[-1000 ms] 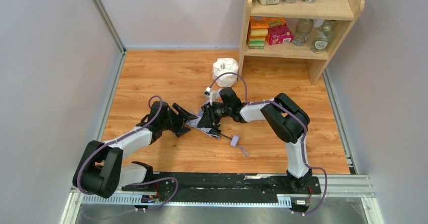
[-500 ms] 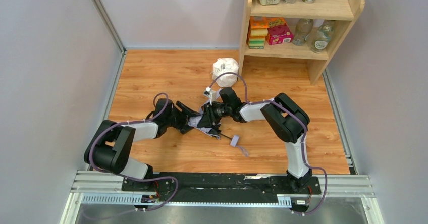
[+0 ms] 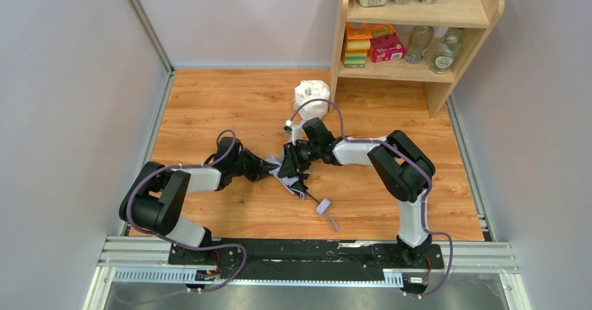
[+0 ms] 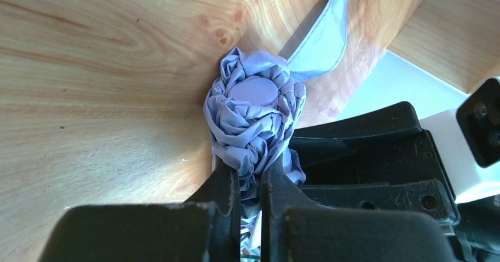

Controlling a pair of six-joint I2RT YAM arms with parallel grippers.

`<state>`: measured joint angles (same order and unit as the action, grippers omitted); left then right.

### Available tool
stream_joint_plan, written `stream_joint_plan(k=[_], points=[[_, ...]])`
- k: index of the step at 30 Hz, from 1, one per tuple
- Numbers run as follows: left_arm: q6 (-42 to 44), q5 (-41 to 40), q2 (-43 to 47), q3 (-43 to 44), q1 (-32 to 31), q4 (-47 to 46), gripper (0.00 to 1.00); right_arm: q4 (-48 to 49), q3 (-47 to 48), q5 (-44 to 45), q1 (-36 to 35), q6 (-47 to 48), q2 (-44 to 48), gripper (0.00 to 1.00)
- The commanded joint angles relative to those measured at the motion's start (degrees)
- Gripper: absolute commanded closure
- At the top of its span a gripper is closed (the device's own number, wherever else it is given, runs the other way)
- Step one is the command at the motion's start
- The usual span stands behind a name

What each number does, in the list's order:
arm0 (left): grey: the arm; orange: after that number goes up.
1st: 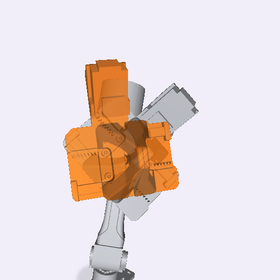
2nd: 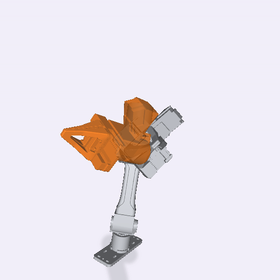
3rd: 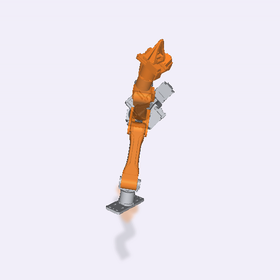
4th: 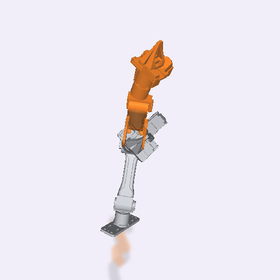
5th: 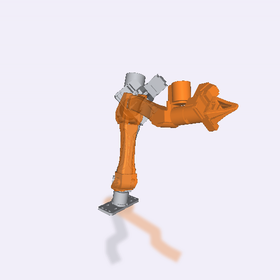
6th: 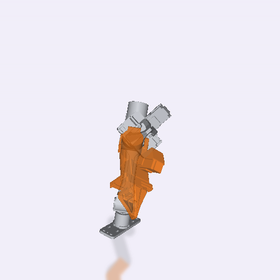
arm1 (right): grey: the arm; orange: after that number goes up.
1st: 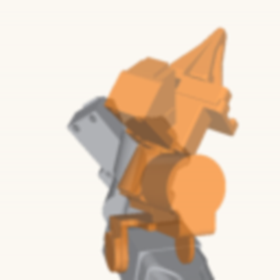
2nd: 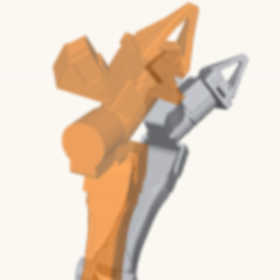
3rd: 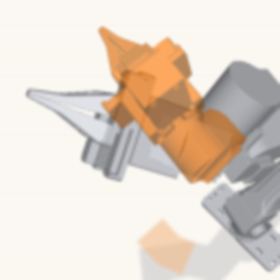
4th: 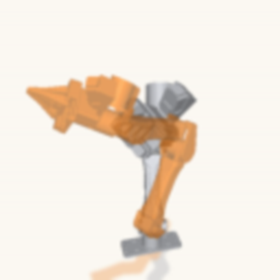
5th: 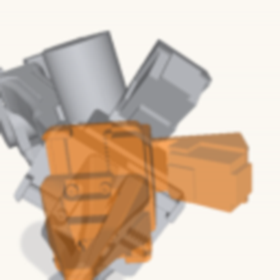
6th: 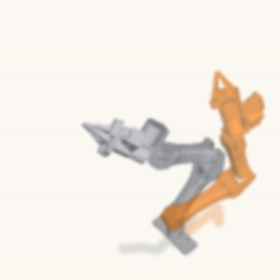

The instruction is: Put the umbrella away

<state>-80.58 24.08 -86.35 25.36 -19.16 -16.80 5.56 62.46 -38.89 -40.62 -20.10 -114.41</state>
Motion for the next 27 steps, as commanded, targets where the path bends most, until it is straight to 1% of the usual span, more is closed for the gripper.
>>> stream_joint_plan(k=[1,3,5,6,7,8,10,12,14,15,17,19,23,25,26,27], points=[[7.6,-4.3,-3.6,-1.2,-1.1,18.5,1.0,-22.8,0.8,9.4,-3.0,5.6,0.9,0.55],[8.3,-4.4,-3.3,-0.3,-1.1,22.8,1.0,-24.5,2.6,13.0,-3.6,6.9,4.0,0.39],[8.6,-4.7,-2.8,0.2,-1.1,25.2,1.0,-24.6,3.2,18.0,-5.1,8.9,7.6,0.24],[8.7,-4.9,-2.6,0.6,-1.1,25.8,1.0,-24.3,2.9,21.1,-6.3,10.4,9.5,0.15],[8.9,-4.9,-2.6,0.8,-1.1,27.0,1.0,-23.8,2.7,24.4,-7.7,11.6,10.9,0.11],[9.3,-4.9,-2.6,1.6,-1.1,27.9,1.0,-23.6,2.7,27.2,-8.8,12.8,11.7,0.07],[9.6,-4.7,-2.6,2.4,-1.1,29.4,1.0,-23.1,2.2,33.6,-11.2,14.4,12.3,0.05],[9.9,-5.0,-2.5,3.2,-1.1,30.7,1.0,-21.1,0.7,44.1,-14.8,16.9,13.2,0.04],[10.2,-5.1,-2.9,3.8,-1.1,32.2,1.0,-19.5,0.0,52.7,-18.2,18.7,13.2,0.04],[10.3,-5.0,-3.5,4.1,-1.1,32.7,1.0,-19.1,0.4,55.5,-19.6,19.3,12.6,0.04],[10.1,-4.6,-4.1,4.3,-1.1,33.7,1.0,-18.6,1.5,63.8,-21.9,19.7,10.9,0.05],[10.3,-4.7,-4.5,4.8,-1.2,34.7,1.0,-19.7,3.9,69.2,-23.4,19.8,8.8,0.09],[10.1,-5.4,-4.8,5.4,-1.2,36.7,1.0,-19.9,5.9,71.8,-24.6,21.6,6.3,0.21],[10.3,-5.6,-5.1,6.0,-1.3,37.8,1.0,-20.5,6.3,72.1,-24.5,21.9,5.1,0.35],[10.4,-5.7,-5.1,6.1,-1.4,38.1,1.0,-20.1,5.7,71.9,-24.5,22.4,4.7,0.44],[10.3,-5.7,-5.1,6.3,-1.5,38.2,1.0,-19.8,5.1,70.5,-24.2,22.6,4.2,0.64]])
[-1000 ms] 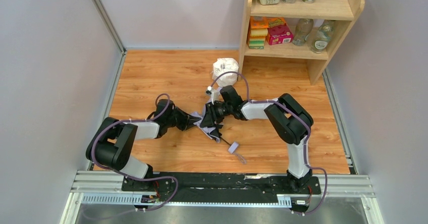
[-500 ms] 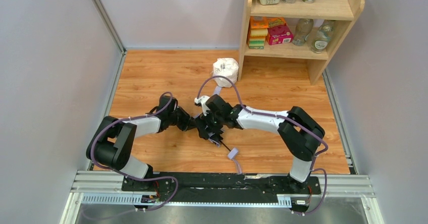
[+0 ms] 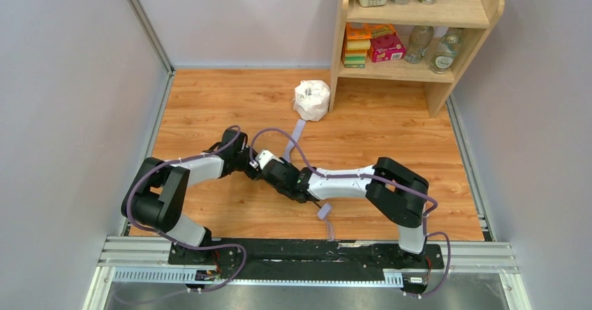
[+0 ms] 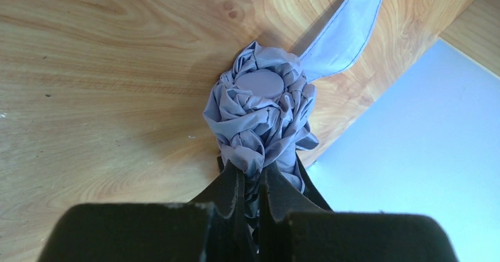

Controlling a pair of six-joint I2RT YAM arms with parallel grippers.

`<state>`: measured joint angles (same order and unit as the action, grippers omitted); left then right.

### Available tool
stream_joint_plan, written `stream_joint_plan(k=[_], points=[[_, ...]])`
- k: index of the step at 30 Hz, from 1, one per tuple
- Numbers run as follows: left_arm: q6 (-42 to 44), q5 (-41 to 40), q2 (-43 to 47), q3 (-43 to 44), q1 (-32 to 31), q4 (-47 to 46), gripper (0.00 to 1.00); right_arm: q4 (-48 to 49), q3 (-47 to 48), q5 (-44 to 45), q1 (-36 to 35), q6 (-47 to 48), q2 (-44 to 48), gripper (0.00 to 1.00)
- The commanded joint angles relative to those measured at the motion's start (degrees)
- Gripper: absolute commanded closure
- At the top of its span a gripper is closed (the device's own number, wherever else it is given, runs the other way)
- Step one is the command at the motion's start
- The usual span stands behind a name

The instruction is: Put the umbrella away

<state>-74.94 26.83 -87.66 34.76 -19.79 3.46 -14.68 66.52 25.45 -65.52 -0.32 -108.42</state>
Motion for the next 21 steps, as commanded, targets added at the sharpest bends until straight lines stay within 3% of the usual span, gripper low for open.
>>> stream_joint_plan(k=[1,2,9,12,13,16,21], points=[[4.6,-8.5,-3.9,-2.8,-0.9,18.2,1.0,0.1,0.5,4.7,1.0,2.5,-2.2,0.85],[4.7,-8.6,-4.1,-2.5,-1.0,18.4,1.0,-0.8,-0.2,2.3,1.8,1.7,-2.5,1.0],[8.2,-8.6,-3.7,-0.8,-1.7,16.0,1.0,0.9,-12.2,-28.9,10.6,-8.1,-3.1,1.0],[10.9,-8.8,-2.8,0.8,-1.7,14.5,0.63,2.6,-14.1,-39.2,14.0,-10.5,-5.7,1.0],[11.5,-9.0,-2.0,1.0,-1.7,14.0,0.57,3.1,-14.6,-41.9,14.9,-11.4,-6.6,1.0],[13.2,-9.7,2.6,1.1,-1.0,12.0,0.26,4.7,-15.5,-45.8,16.6,-12.9,-8.5,1.0],[17.4,-12.2,10.5,2.2,0.4,12.7,0.26,6.7,-16.2,-49.4,19.3,-13.7,-12.2,1.0]])
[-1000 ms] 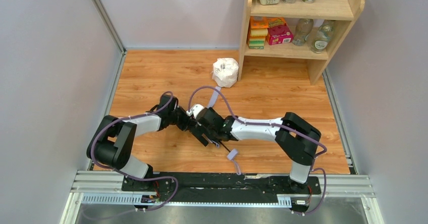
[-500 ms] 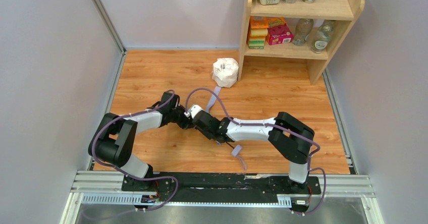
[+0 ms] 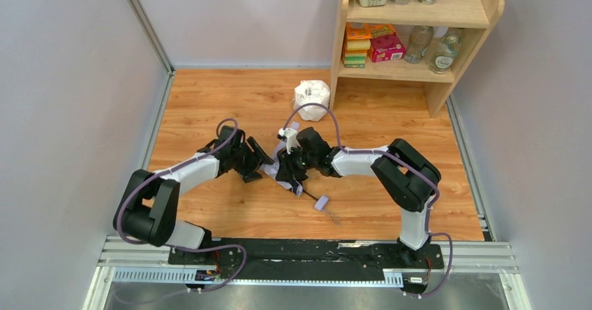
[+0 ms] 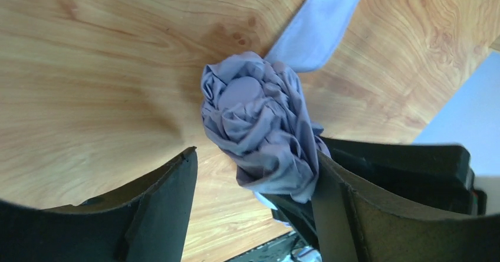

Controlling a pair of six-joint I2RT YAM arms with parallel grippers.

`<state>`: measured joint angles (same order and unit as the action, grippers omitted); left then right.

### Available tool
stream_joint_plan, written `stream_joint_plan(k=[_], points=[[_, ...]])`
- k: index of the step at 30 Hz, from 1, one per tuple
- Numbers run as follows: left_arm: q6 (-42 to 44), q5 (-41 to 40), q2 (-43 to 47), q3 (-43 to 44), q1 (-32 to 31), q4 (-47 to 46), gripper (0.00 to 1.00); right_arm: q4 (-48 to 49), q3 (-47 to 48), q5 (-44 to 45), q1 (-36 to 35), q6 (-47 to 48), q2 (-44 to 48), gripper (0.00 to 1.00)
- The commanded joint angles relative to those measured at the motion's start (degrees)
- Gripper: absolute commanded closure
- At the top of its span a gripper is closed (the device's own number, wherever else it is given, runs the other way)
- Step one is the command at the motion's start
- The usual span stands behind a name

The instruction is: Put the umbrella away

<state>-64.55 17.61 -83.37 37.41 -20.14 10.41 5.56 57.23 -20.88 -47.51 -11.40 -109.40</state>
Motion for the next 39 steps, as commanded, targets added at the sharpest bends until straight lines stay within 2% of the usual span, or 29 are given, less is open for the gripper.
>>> stream_joint_plan(k=[1,10,15,22,29,36,39], points=[[7.2,-3.5,8.0,-0.8,1.0,6.3,0.25,-13.6,-6.7,-3.5,1.4,-2.6,-12.0,1.0],[2.7,-3.5,20.3,-6.5,2.1,1.6,0.24,-10.7,-6.8,-5.8,3.9,-4.1,-16.1,1.0],[-0.2,-2.6,21.2,-7.1,2.1,2.2,0.23,-11.3,-6.1,-7.4,5.1,-3.8,-17.3,1.0],[-4.3,0.6,16.2,-8.3,2.1,-8.4,0.23,-11.9,-5.4,-7.9,5.1,-3.5,-17.3,1.0],[-2.0,-1.4,9.7,-6.2,2.0,-10.1,0.23,-12.6,-4.6,-8.4,5.2,-3.0,-17.2,1.0],[-1.3,-1.0,2.9,-8.7,1.9,-20.8,0.22,-13.1,-4.2,-8.3,5.1,-2.6,-17.4,1.0],[-1.7,-1.9,0.8,-10.9,1.1,-22.4,0.22,-13.1,-4.1,-8.6,5.1,-2.5,-17.7,1.0]])
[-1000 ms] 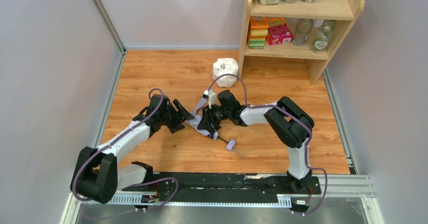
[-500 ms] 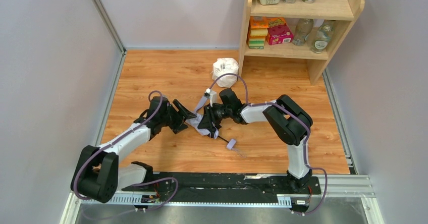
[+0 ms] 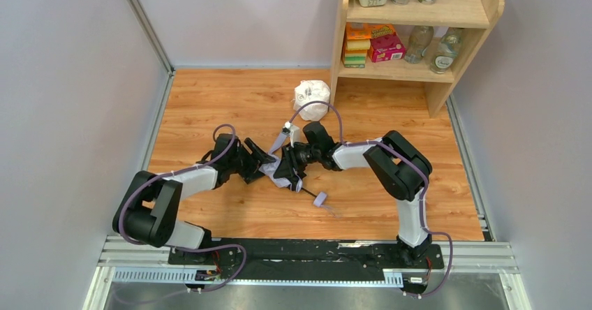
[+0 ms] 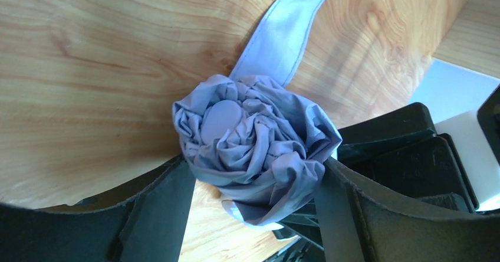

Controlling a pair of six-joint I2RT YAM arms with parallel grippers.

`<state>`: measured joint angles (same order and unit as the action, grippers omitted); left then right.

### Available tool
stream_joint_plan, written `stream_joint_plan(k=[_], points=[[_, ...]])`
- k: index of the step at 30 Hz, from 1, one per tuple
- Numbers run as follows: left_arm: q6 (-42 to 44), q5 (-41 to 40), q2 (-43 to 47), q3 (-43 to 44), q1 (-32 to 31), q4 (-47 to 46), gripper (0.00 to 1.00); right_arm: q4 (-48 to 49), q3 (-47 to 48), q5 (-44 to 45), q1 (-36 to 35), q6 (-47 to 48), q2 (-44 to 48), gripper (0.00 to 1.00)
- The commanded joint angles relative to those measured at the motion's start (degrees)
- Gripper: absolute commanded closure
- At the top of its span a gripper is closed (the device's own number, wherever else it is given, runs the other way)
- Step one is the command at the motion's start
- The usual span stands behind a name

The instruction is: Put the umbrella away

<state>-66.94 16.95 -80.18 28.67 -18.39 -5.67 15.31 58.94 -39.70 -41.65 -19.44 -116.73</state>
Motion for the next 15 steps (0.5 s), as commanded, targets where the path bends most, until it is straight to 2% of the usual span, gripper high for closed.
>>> stream_joint_plan(k=[1,5,7,8,9,10,15], points=[[1.4,-1.3,-3.7,-2.3,-0.8,-6.0,0.22,-22.9,-5.7,10.1,-0.7,5.6,-10.3,1.0],[2.7,-4.0,-8.5,-3.7,-0.9,-2.9,0.25,-23.6,-5.2,9.4,-0.8,6.3,-9.8,1.0],[3.0,-3.8,-11.3,-4.4,-0.9,-3.4,0.36,-23.8,-5.0,9.4,-0.8,7.0,-9.5,1.0],[2.8,-2.4,-12.1,-4.8,-0.9,-4.0,0.49,-23.8,-4.9,9.3,-0.8,7.2,-9.2,1.0],[2.3,-1.8,-13.5,-5.6,-0.9,-4.6,0.55,-24.1,-4.7,10.0,-0.8,7.2,-8.9,1.0],[2.0,-1.0,-13.9,-6.2,-0.9,-5.2,0.66,-24.4,-4.6,10.6,-0.9,7.4,-8.3,1.0],[2.8,-0.7,-12.6,-8.0,-1.0,-2.6,0.88,-28.0,-2.3,13.1,-1.5,7.9,-4.1,1.0]])
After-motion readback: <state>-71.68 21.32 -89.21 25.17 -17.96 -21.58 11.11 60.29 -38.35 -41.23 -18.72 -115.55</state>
